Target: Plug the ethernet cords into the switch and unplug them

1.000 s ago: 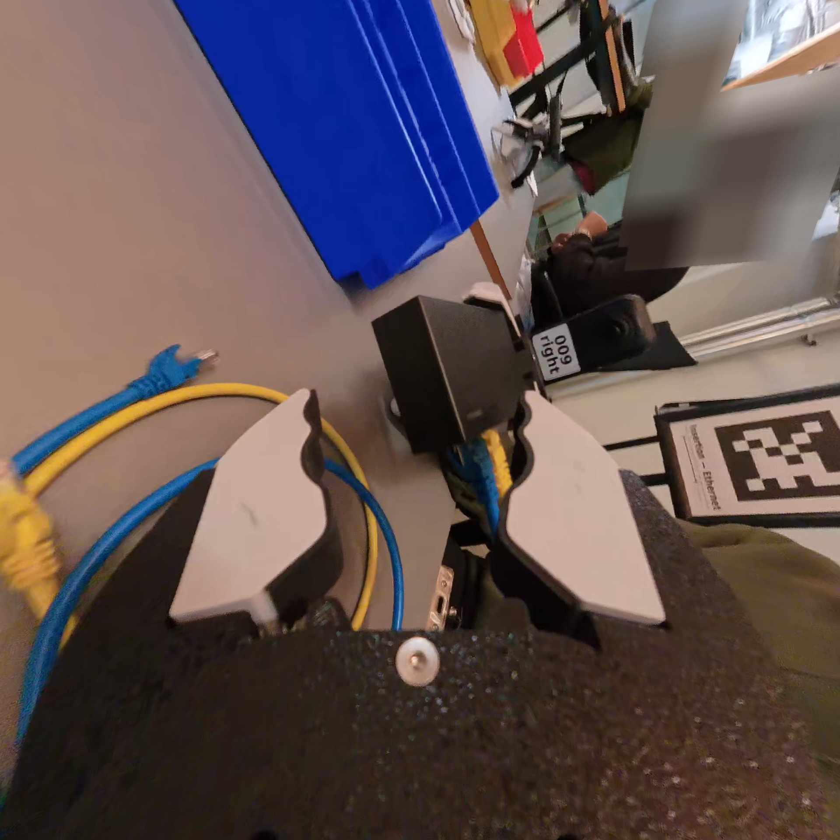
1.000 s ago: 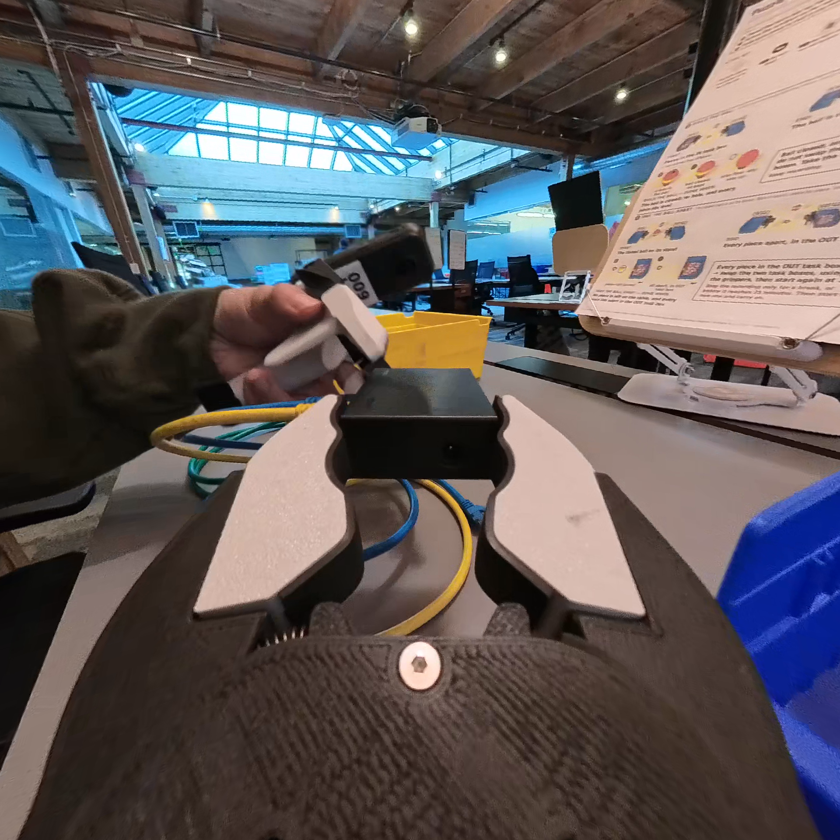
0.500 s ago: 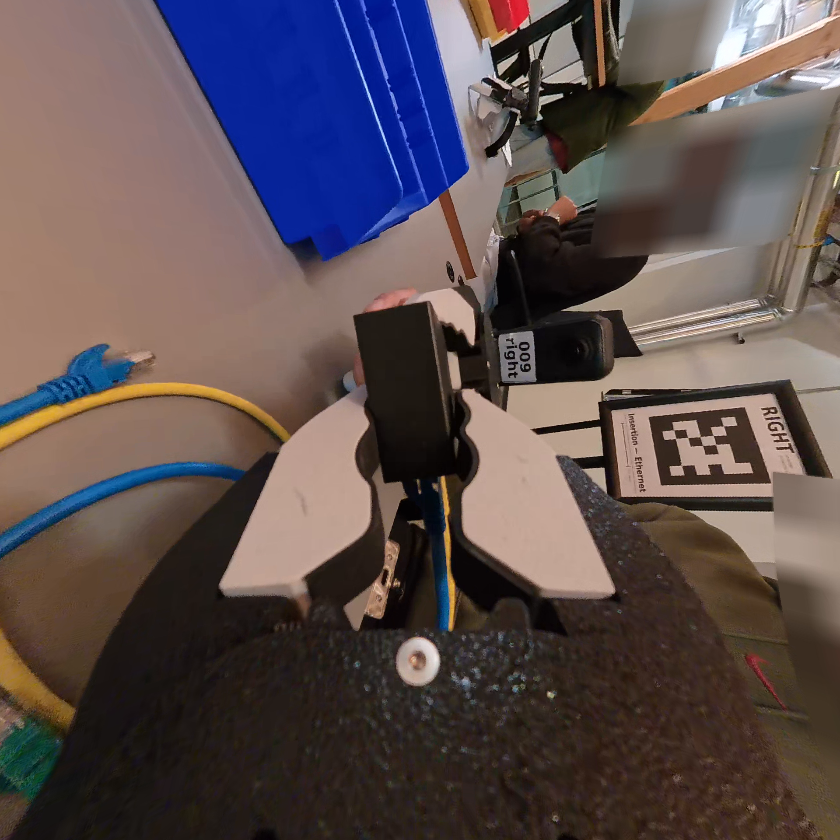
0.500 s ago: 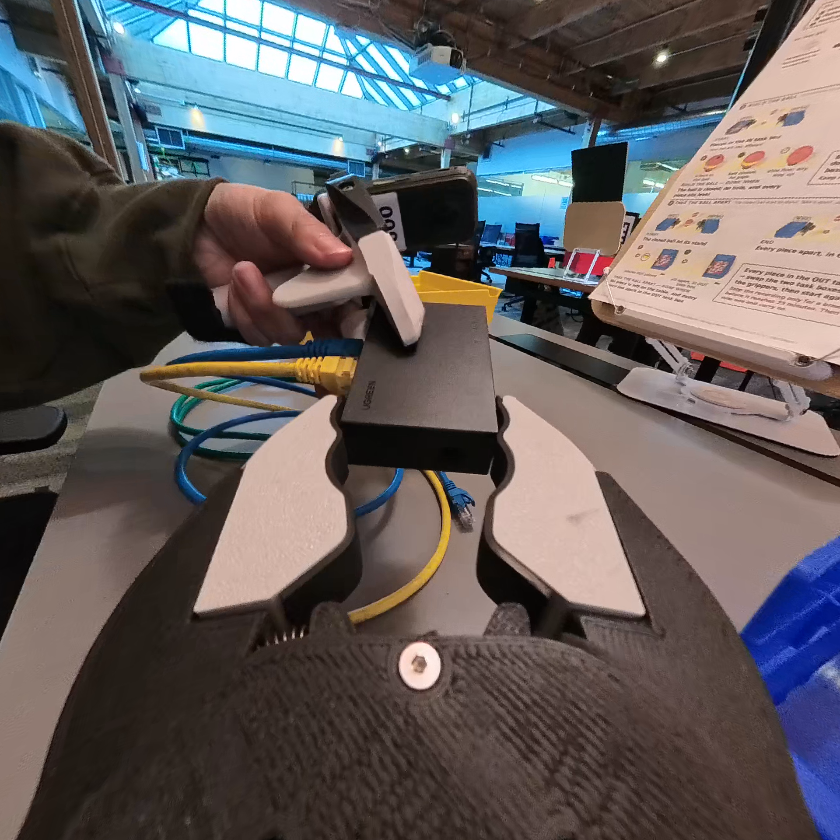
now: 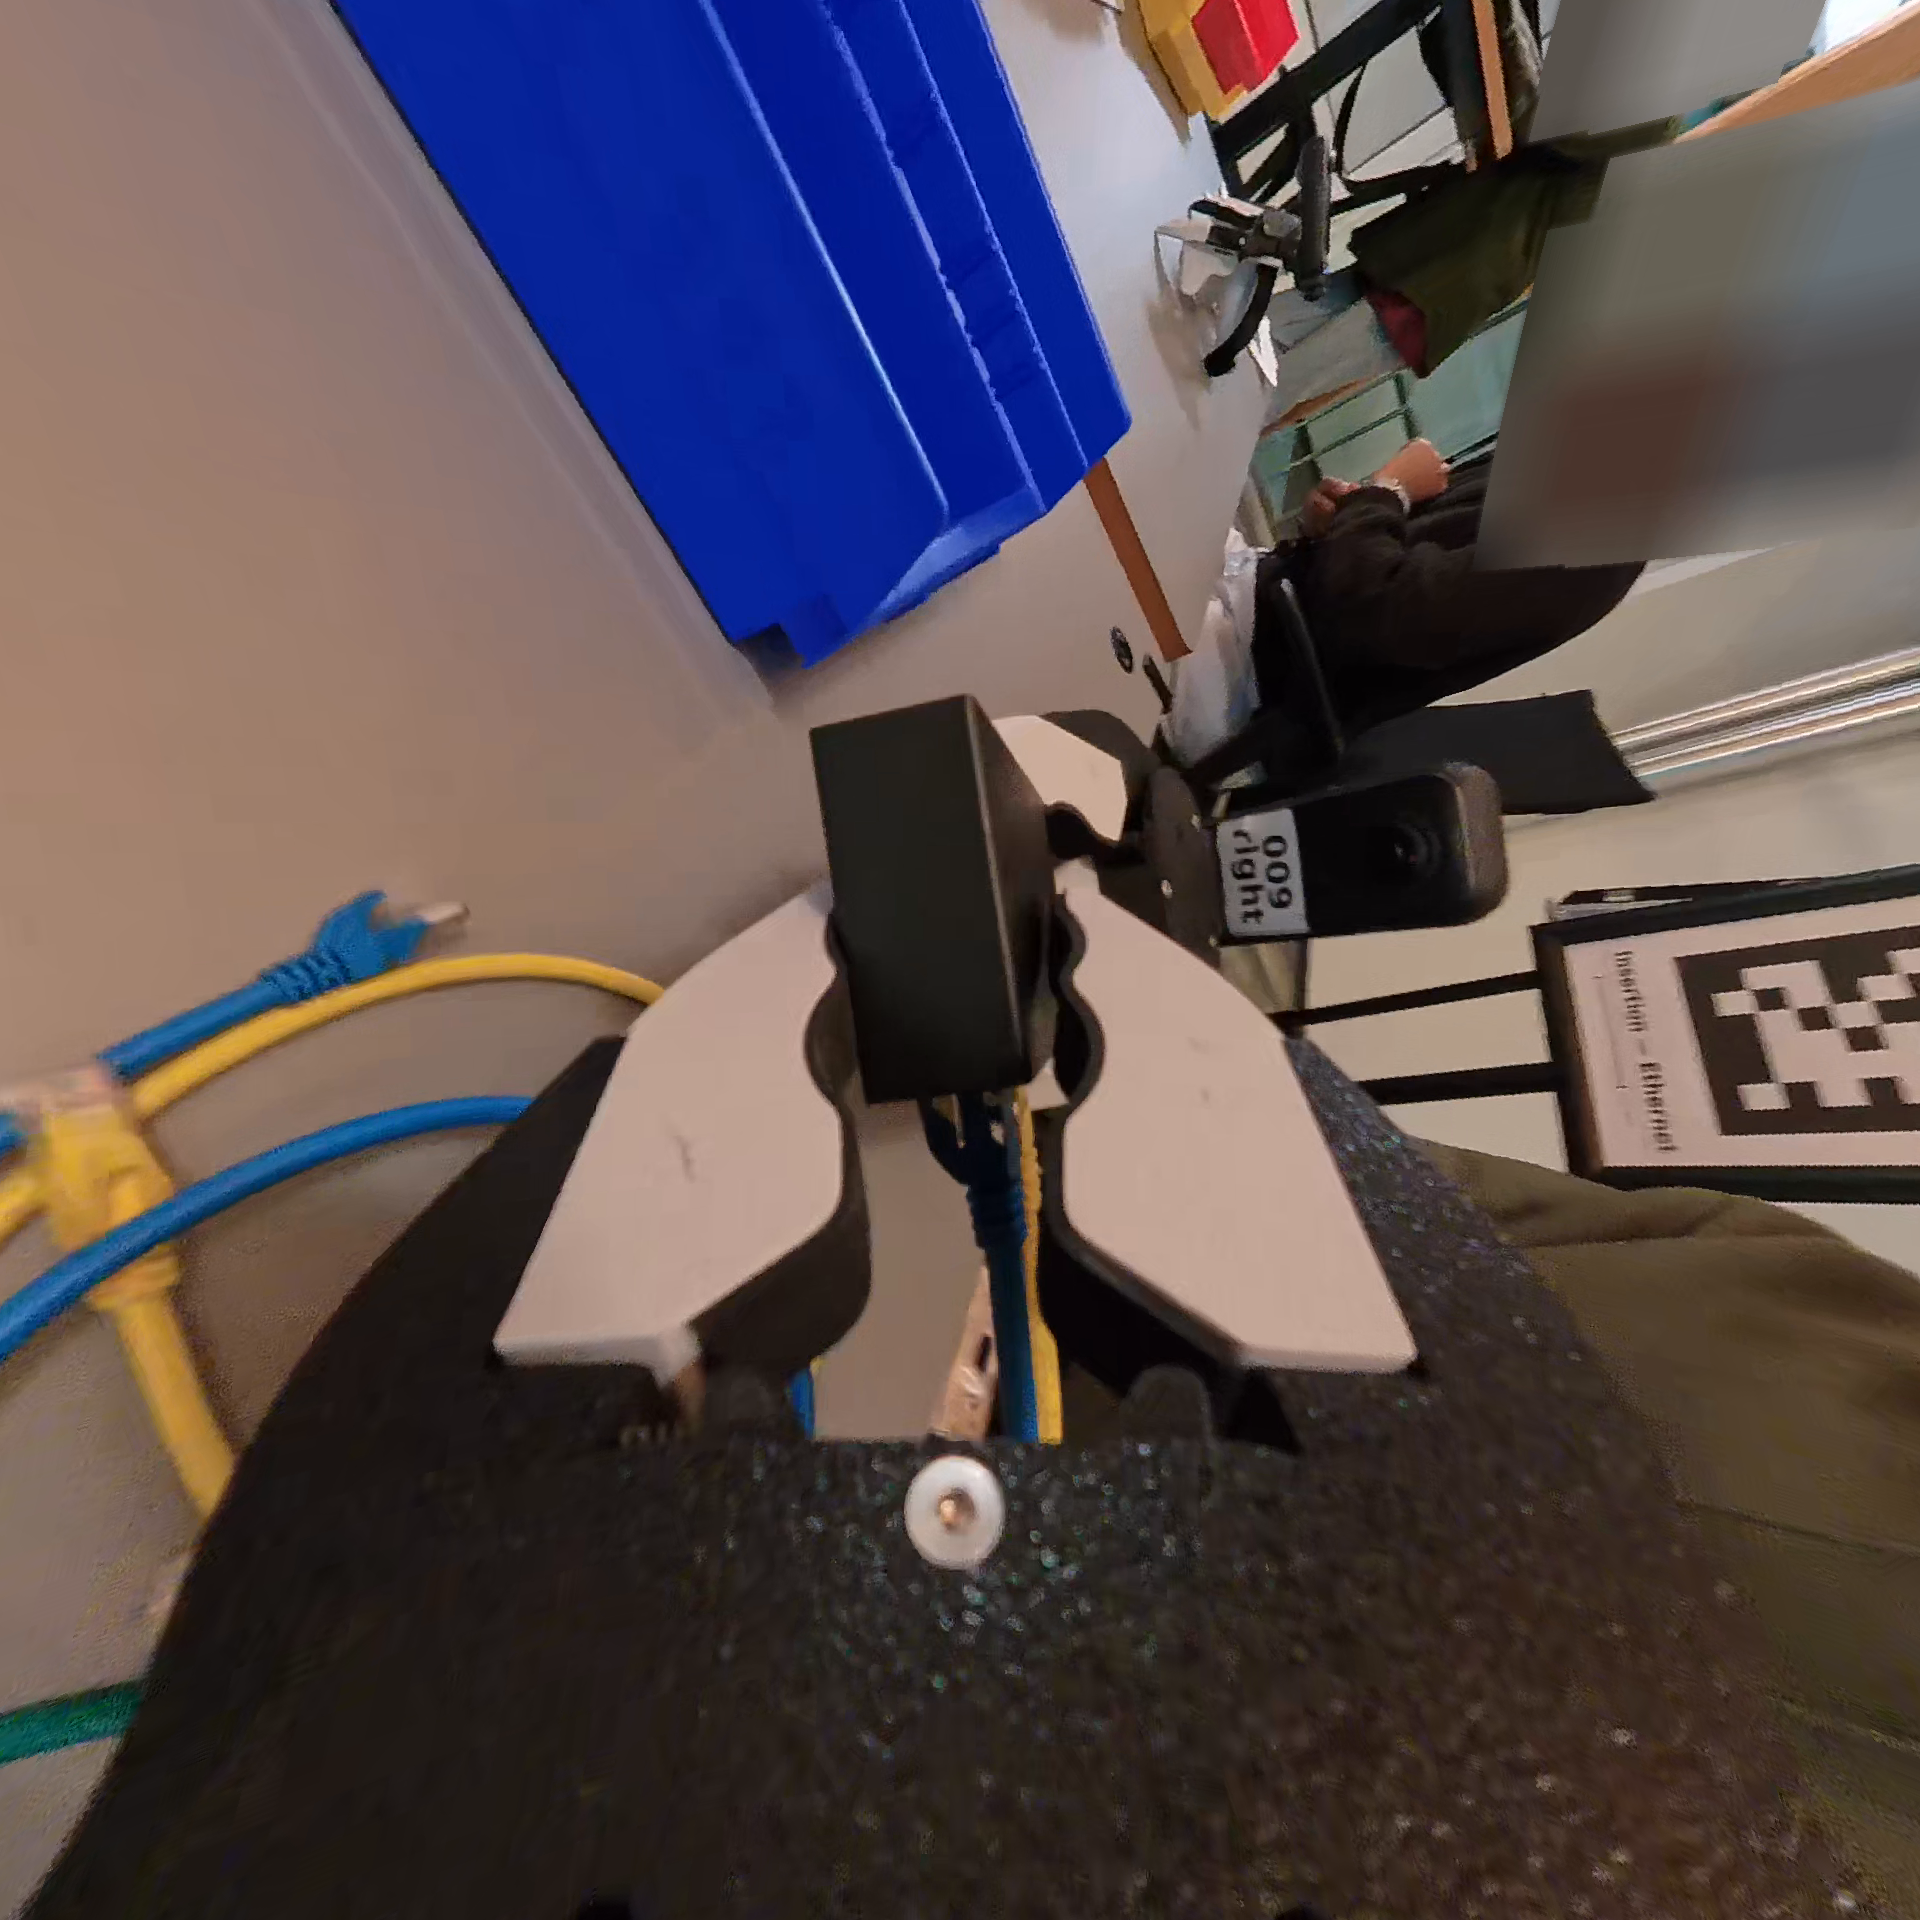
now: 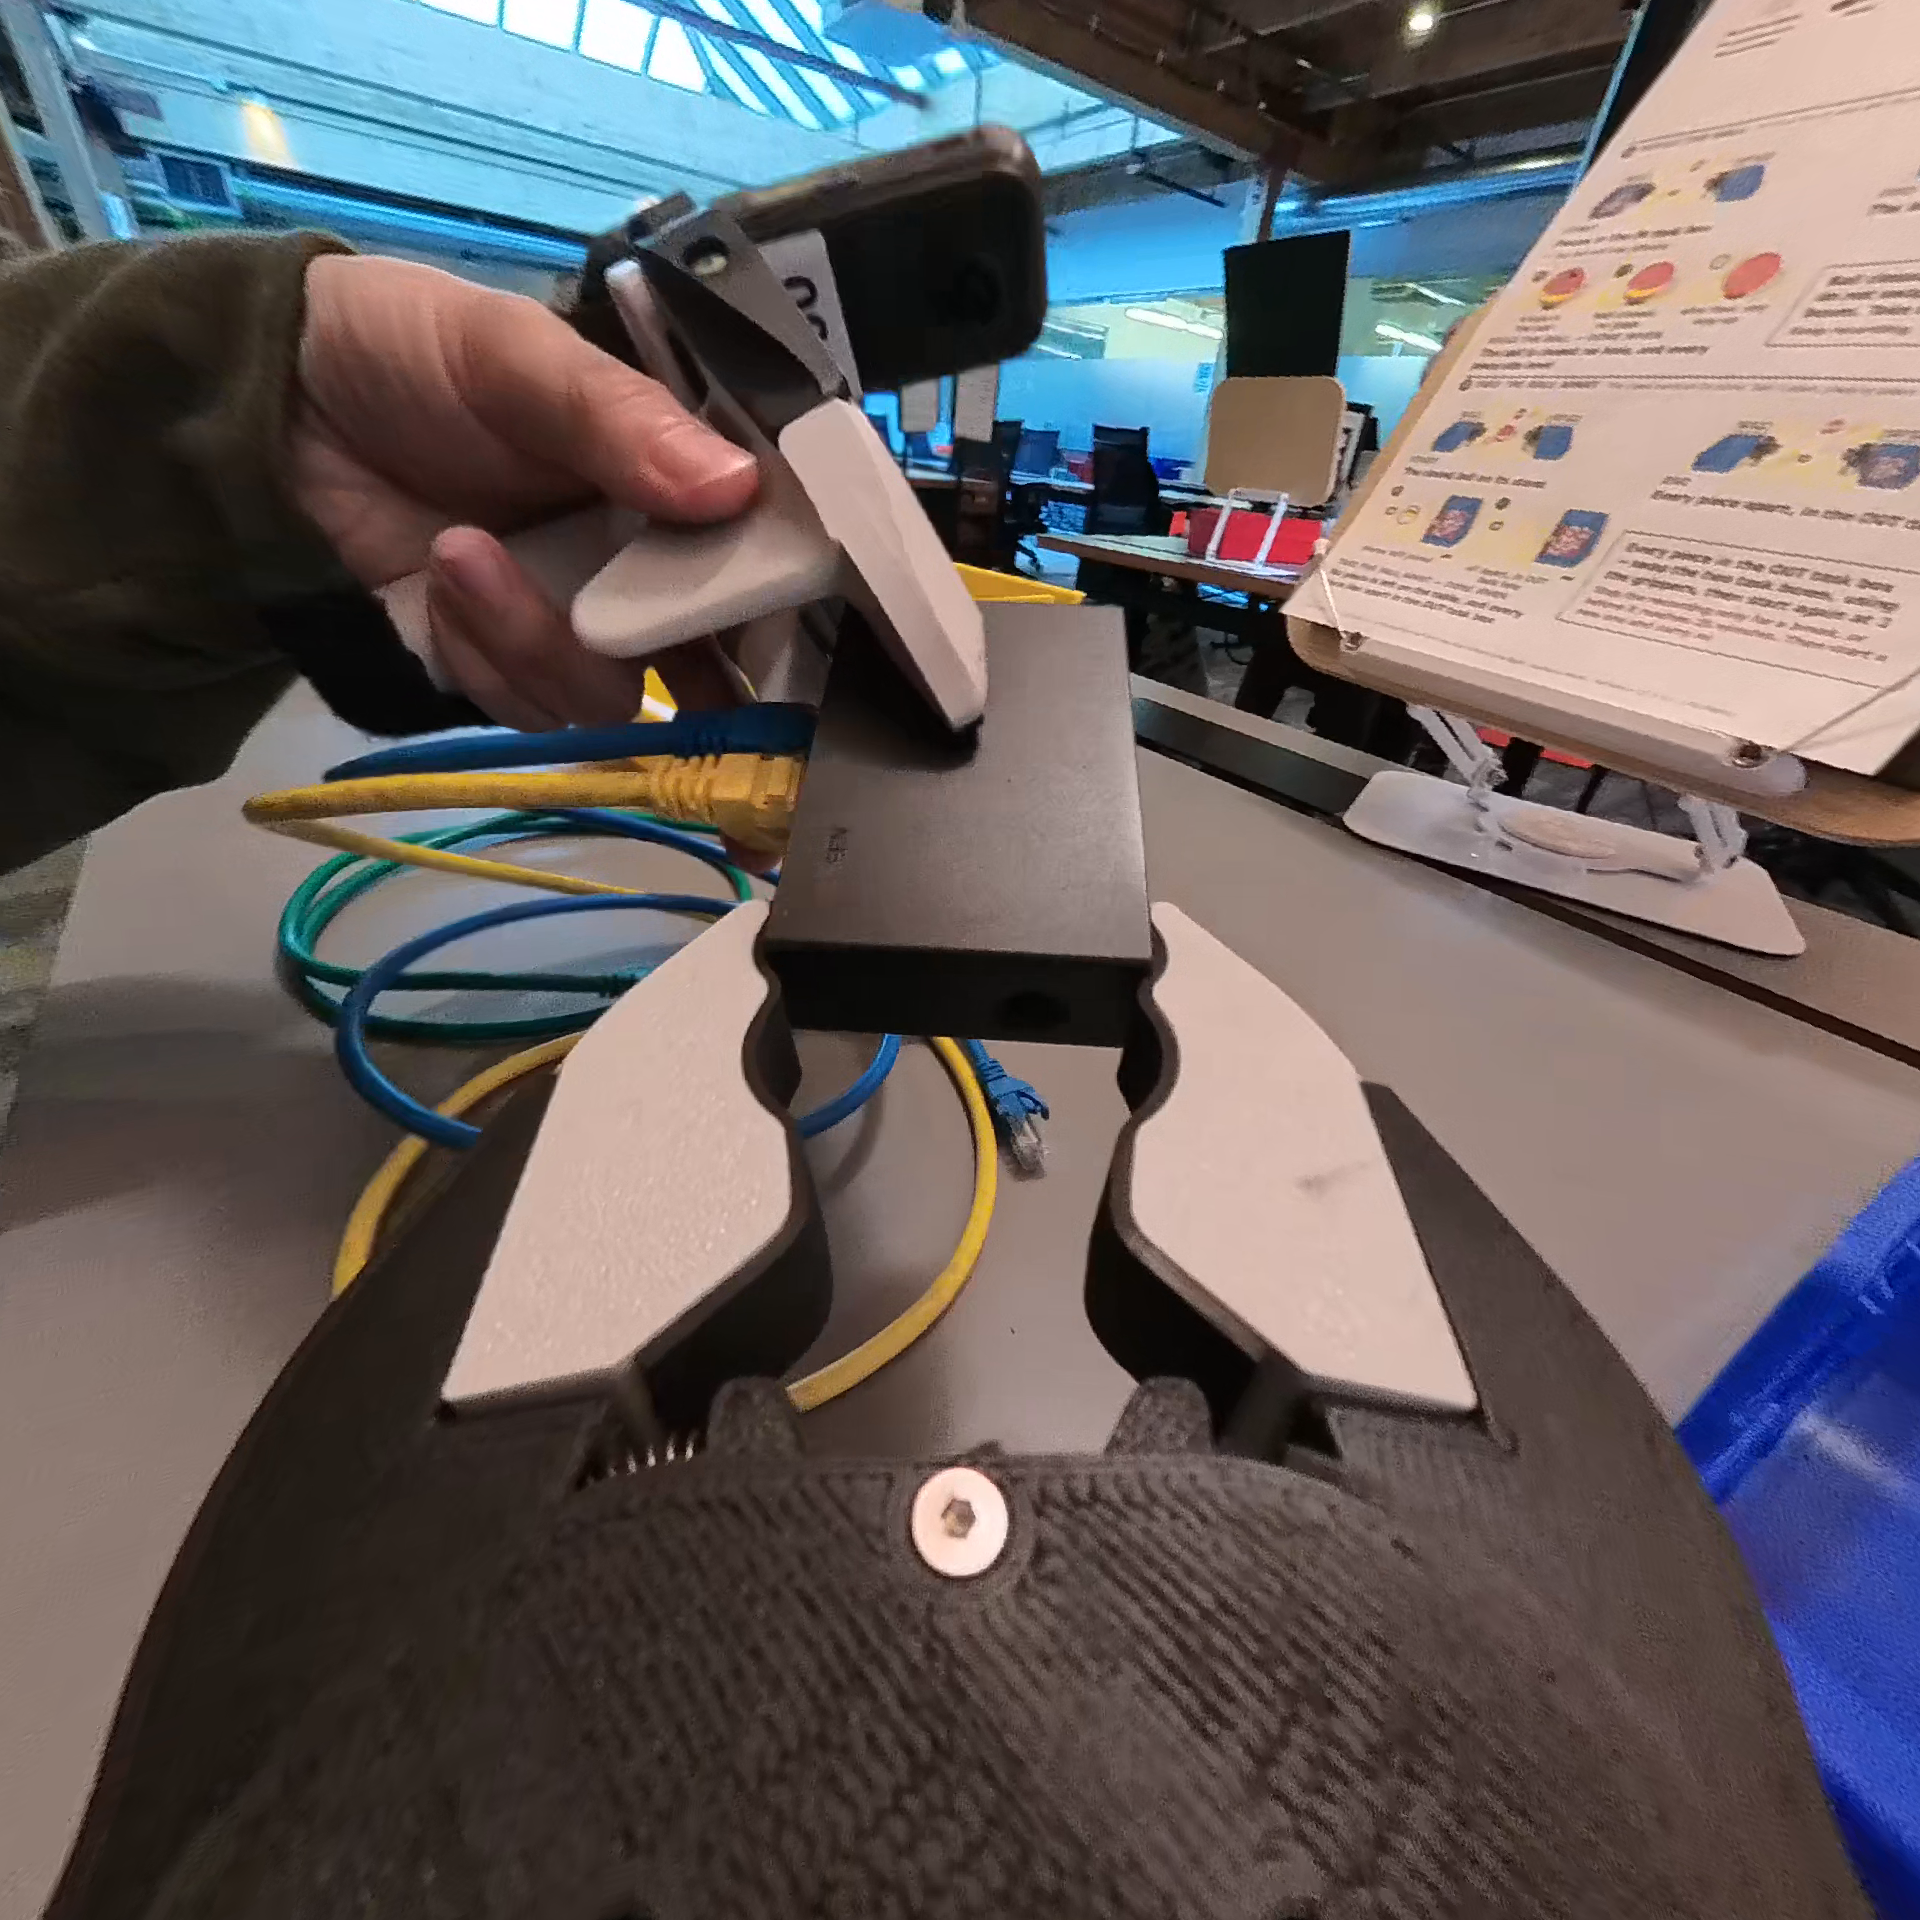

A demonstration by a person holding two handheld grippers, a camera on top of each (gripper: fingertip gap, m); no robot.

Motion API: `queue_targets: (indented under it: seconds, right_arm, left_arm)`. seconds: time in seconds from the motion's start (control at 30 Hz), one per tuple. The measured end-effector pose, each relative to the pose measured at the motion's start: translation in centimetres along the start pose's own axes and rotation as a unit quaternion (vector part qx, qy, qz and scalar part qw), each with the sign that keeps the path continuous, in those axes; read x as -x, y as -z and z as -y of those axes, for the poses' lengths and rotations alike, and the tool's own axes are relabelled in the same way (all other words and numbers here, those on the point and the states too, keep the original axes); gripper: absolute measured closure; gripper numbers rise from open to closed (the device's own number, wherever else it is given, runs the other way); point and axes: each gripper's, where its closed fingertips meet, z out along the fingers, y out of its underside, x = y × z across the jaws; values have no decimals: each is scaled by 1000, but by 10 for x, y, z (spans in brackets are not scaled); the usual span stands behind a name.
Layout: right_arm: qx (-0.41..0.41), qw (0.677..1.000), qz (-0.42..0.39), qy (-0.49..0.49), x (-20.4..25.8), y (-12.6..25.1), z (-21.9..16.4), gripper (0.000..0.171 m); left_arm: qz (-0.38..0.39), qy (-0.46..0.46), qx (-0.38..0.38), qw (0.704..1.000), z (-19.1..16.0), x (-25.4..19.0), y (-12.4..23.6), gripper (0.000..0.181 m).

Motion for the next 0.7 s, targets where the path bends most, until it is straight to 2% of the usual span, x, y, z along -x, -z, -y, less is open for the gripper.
queue_targets:
  seconds: [0.07, 0.13, 0.27, 0.37, 0.43, 0.47, 0.53, 0.63, 0.7]
  right_arm:
    - [6, 1000, -10, 4, -2, -1, -1, 110]
    - [2, 1000, -6, -8, -3, 0, -1, 110]
    - [-29, 998, -8, -58, -14, 7, 6, 110]
    - [-40, 997, 6, -69, -13, 9, 8, 110]
    - [-33, 997, 10, -65, -11, 7, 7, 110]
    - [-30, 998, 12, -63, -10, 7, 6, 110]
    - [-34, 998, 9, -56, -10, 7, 7, 110]
    - [-36, 998, 20, -48, -5, 7, 8, 110]
    - [-28, 999, 22, -30, -1, 5, 6, 110]
  left_arm:
    - [9, -29, -8, 1000, 3, 1, 1, 132]
    - [9, -49, -8, 999, 2, 0, 3, 127]
    - [32, -89, -56, 994, 13, 2, 21, 125]
    - [46, -90, -112, 989, 28, -1, 41, 133]
    - [98, -86, -87, 988, 22, 16, 41, 138]
    - [99, -87, -66, 989, 16, 21, 36, 138]
    - [64, -43, -49, 996, 5, 26, 26, 124]
    - [-41, 21, -62, 997, 0, 20, 16, 120]
    - [-111, 53, -61, 991, -3, 10, 8, 125]
